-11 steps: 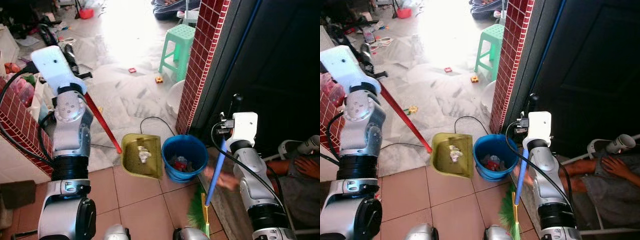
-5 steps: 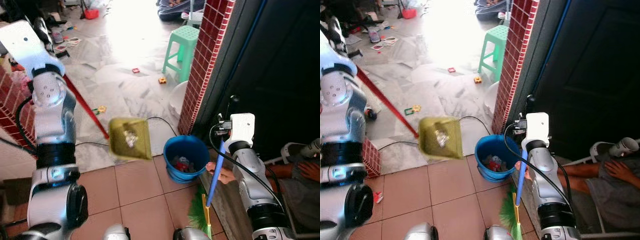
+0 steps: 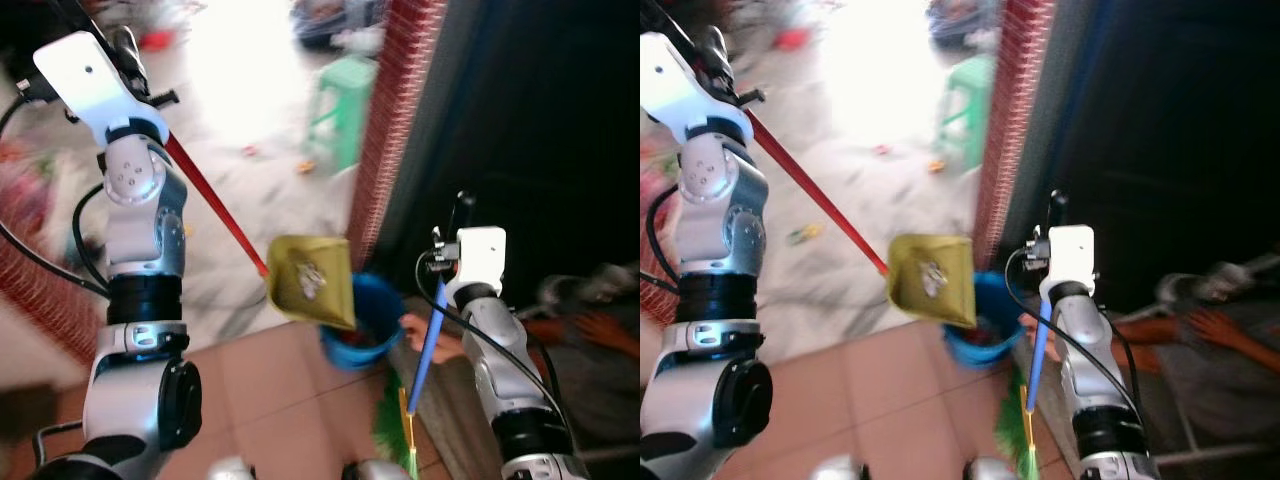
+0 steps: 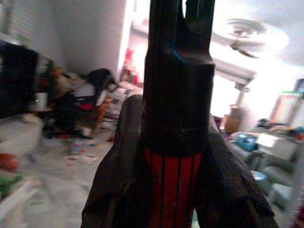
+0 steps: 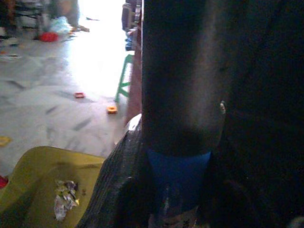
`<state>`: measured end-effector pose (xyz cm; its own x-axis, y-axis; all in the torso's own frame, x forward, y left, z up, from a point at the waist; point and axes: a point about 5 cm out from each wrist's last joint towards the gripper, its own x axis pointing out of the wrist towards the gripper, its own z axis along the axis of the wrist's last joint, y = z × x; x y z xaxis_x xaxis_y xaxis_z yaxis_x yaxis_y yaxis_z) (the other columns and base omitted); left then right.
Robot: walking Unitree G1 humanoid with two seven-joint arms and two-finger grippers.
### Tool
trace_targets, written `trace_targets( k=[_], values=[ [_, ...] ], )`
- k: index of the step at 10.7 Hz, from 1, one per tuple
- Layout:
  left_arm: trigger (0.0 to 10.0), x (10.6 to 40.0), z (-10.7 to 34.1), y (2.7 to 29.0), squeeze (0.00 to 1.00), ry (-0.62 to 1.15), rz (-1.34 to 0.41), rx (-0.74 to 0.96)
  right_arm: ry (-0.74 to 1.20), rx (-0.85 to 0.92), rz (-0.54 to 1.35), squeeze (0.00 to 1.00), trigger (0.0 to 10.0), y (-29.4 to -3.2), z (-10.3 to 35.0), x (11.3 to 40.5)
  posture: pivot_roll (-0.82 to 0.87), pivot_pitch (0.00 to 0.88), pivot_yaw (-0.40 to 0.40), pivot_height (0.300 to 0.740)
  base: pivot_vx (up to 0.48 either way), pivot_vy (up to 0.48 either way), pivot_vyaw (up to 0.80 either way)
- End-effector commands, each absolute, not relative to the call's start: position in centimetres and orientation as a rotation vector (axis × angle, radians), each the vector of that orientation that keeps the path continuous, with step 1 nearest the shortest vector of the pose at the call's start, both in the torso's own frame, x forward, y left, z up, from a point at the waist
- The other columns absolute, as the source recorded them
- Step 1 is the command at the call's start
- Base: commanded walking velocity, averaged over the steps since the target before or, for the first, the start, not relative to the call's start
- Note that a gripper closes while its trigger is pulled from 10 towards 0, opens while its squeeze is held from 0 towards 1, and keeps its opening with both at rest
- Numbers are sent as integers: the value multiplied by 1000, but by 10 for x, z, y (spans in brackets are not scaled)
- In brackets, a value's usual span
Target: Sweep floor
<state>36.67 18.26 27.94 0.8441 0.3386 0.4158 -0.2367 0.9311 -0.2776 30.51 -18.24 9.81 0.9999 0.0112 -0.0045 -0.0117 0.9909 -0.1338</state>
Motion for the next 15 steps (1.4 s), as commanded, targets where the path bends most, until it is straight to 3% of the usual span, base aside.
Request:
trace_targets(
  k=[1, 5, 10, 15],
  values=[
    [10000, 363, 303, 177, 0, -587, 276, -235, 14, -147, 12, 0, 10000, -182, 97, 306, -53, 0, -1, 740, 274, 0, 0],
    [10000, 364, 301, 171, 0, -578, 262, -250, 13, -144, 12, 0, 10000, -181, 97, 306, -55, 0, -2, 740, 288, 0, -478],
    [10000, 364, 296, 167, 0, -563, 253, -255, 14, -150, 23, 0, 10000, -180, 96, 306, -55, 0, -4, 740, 256, 0, 0],
    [10000, 364, 282, 148, 0, -530, 176, -278, 17, -149, 25, 0, 10000, -178, 96, 306, -57, 0, 0, 740, 0, 0, 0]
  ],
)
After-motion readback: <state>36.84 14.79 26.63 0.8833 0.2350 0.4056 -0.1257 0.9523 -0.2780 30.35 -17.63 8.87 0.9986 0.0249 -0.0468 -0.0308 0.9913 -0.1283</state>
